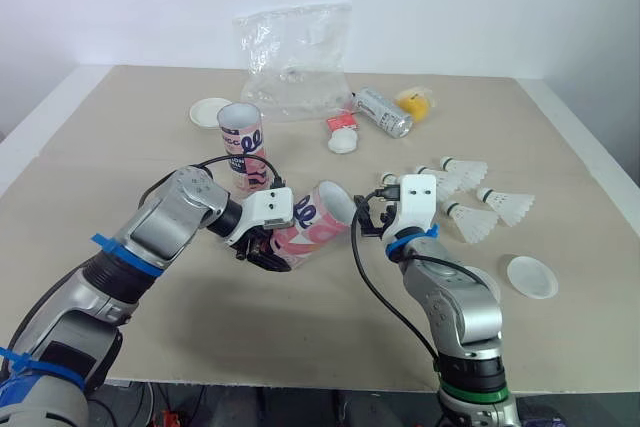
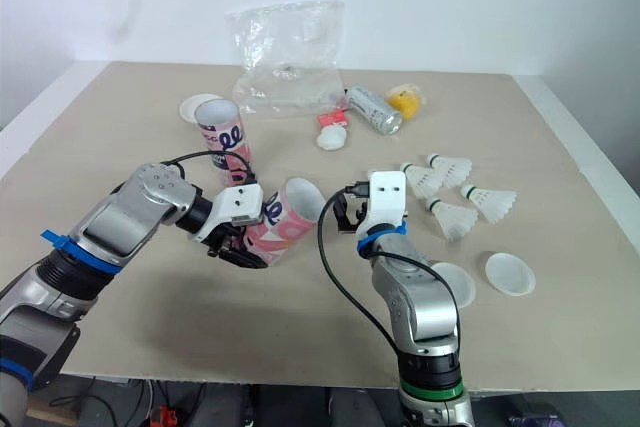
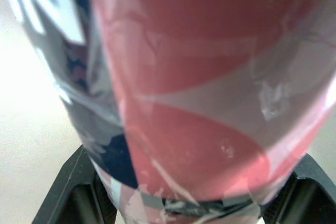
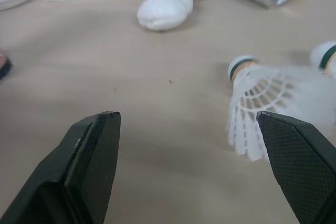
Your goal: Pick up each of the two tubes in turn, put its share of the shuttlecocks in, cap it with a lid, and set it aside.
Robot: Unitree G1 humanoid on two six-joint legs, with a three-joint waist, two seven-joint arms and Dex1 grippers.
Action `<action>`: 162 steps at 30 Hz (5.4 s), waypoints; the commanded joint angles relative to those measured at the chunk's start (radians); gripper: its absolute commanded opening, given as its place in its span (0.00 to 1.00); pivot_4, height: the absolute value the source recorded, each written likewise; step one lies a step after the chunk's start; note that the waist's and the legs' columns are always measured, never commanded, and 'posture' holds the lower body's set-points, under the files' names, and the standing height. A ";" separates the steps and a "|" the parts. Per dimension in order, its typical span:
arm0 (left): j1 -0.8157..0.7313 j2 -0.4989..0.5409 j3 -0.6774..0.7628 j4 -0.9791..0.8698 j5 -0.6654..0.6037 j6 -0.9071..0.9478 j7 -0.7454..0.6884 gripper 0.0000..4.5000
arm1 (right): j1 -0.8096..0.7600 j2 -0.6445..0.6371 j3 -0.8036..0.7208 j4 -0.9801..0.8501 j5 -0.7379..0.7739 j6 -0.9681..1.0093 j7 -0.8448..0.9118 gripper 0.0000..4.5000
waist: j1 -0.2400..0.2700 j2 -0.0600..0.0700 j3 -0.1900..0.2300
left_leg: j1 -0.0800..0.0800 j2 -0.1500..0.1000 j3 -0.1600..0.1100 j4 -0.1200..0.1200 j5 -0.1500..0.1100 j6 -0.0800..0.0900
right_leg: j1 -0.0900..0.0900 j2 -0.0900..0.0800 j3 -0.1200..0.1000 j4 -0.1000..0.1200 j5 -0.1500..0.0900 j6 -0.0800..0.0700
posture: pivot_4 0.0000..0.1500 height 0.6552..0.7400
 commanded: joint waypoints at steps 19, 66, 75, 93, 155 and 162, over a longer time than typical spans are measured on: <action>0.022 0.022 0.010 -0.024 0.003 0.031 0.043 0.64 | -0.158 0.037 -0.082 0.293 -0.041 -0.209 -0.015 0.67 | -0.003 0.000 0.000 | 0.000 0.000 -0.002 -0.002 0.000 0.000 | 0.000 0.001 -0.001 0.001 0.000 0.001 | 1.00 1.00; -0.024 -0.020 -0.009 0.041 0.010 -0.045 0.019 0.64 | -0.318 -0.820 0.128 -0.102 0.067 -0.578 1.203 0.02 | 0.005 0.005 0.006 | -0.001 -0.005 -0.005 0.001 0.000 0.000 | 0.002 -0.002 -0.001 0.001 -0.004 0.001 | 1.00 1.00; -0.024 -0.011 -0.005 0.035 0.014 -0.040 0.021 0.64 | -0.330 -0.795 0.130 -0.102 0.104 -0.556 1.239 0.52 | 0.006 0.005 0.006 | -0.001 -0.005 -0.005 0.001 0.000 0.000 | 0.002 -0.002 -0.001 0.001 -0.004 0.001 | 1.00 1.00; -0.052 -0.045 -0.017 0.066 0.038 -0.108 0.028 0.64 | 0.291 -0.470 -0.478 -0.342 0.494 -0.034 0.491 1.00 | 0.013 0.002 0.005 | -0.003 -0.006 -0.011 0.000 0.000 0.000 | 0.003 -0.001 -0.005 0.003 -0.003 0.003 | 1.00 1.00; -0.052 -0.085 -0.017 0.021 0.029 -0.033 0.055 0.64 | 0.174 -0.439 -0.301 0.148 0.213 -0.200 0.443 0.02 | 0.003 0.005 0.006 | -0.003 -0.008 -0.011 -0.001 0.000 0.000 | 0.003 -0.001 -0.003 0.004 -0.005 0.006 | 1.00 1.00; -0.054 -0.084 -0.017 0.025 0.031 -0.037 0.056 0.64 | 0.190 -0.454 -0.293 0.099 0.203 -0.197 0.446 0.02 | 0.003 0.005 0.006 | -0.003 -0.008 -0.011 -0.001 0.000 0.000 | 0.003 -0.001 -0.003 0.004 -0.005 0.006 | 1.00 1.00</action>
